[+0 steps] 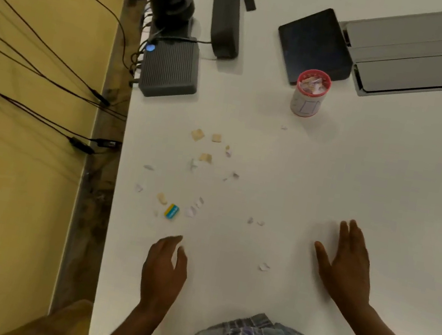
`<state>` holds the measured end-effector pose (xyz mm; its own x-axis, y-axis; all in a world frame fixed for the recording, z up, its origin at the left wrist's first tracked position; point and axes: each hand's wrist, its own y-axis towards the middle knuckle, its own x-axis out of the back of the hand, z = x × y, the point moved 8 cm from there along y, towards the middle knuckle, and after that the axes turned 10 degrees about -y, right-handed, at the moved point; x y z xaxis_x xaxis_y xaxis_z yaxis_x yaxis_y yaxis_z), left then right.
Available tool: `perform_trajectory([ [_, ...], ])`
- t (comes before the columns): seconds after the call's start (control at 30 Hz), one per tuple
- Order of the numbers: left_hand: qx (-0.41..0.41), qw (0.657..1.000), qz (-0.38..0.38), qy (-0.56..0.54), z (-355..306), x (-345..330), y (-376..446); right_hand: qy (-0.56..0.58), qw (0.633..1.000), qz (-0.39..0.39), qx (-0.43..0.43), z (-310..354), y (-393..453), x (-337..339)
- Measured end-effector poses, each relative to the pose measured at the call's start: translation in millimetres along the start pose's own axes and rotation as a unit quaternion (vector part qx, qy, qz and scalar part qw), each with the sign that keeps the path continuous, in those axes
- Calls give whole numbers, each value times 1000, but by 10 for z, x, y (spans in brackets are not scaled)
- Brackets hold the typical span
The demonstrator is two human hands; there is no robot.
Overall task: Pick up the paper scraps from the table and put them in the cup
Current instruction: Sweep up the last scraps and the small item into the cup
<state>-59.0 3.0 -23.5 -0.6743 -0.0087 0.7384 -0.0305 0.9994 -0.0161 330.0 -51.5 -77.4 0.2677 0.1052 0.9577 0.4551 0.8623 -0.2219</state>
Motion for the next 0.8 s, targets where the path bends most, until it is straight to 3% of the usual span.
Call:
perform_trajectory([
  [0.2, 103, 988, 17, 115, 721, 58, -350, -3, 998, 24, -65, -57, -180, -219],
  [0.37, 165, 967, 87, 173, 1002, -120, -408, -49, 998, 49, 0, 223, -219, -409],
  [0.57, 126, 971, 122, 164, 804, -400, -236, -79, 985, 85, 128, 828, -357, -583],
  [0.8, 3, 962, 204, 181, 285, -898, -17, -132, 940, 100, 297, 1479, -519, -779],
])
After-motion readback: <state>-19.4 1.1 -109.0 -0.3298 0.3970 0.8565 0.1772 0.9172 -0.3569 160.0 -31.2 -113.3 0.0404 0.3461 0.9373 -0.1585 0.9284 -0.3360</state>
